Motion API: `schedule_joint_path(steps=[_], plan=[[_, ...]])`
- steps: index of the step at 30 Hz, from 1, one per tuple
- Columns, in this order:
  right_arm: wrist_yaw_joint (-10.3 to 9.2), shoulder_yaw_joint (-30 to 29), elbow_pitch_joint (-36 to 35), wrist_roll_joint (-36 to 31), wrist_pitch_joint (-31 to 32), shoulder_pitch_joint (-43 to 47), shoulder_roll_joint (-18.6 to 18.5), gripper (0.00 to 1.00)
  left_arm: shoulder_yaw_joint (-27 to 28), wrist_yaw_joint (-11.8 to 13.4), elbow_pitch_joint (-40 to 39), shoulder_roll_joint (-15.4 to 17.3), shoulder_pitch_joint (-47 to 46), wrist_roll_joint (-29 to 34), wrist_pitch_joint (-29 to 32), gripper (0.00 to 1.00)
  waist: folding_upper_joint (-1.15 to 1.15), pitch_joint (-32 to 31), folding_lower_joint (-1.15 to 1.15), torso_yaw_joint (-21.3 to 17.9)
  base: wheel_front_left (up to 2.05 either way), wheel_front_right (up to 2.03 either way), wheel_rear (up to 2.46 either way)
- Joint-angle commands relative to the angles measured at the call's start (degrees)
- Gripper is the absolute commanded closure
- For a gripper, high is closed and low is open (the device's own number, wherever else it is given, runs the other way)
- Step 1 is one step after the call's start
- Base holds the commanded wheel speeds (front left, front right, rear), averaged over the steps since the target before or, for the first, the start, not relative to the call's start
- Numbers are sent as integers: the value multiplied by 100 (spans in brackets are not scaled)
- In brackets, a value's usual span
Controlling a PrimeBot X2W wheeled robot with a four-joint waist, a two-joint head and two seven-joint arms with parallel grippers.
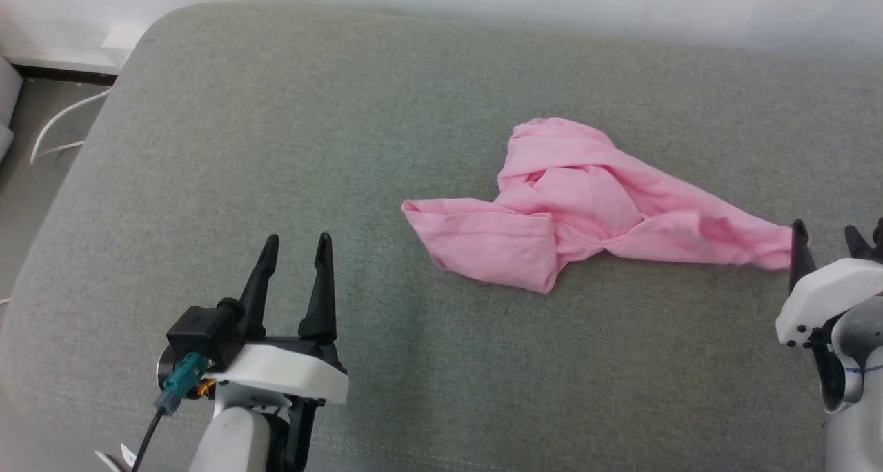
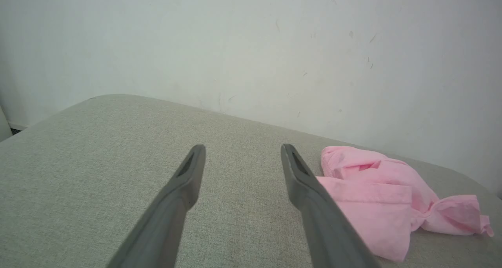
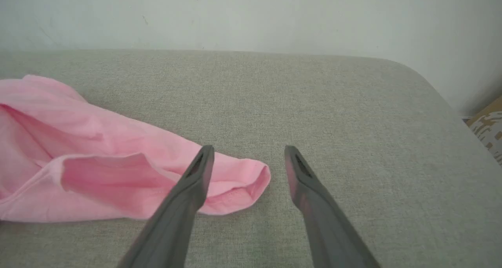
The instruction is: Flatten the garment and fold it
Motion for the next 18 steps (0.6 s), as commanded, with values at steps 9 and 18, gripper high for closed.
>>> schedule_joint_path(steps=[9, 18], plan=[[-4, 1905, -751, 410, -801, 539, 101, 0, 33, -3, 31, -5, -20, 77, -27, 0, 0, -195, 0, -170, 0, 0, 0], [-4, 4363, -775, 523, 64, -70, -99, 0, -75, 33, -38, -5, -118, 71, -27, 0, 0, -76, 0, 55, 0, 0, 0]])
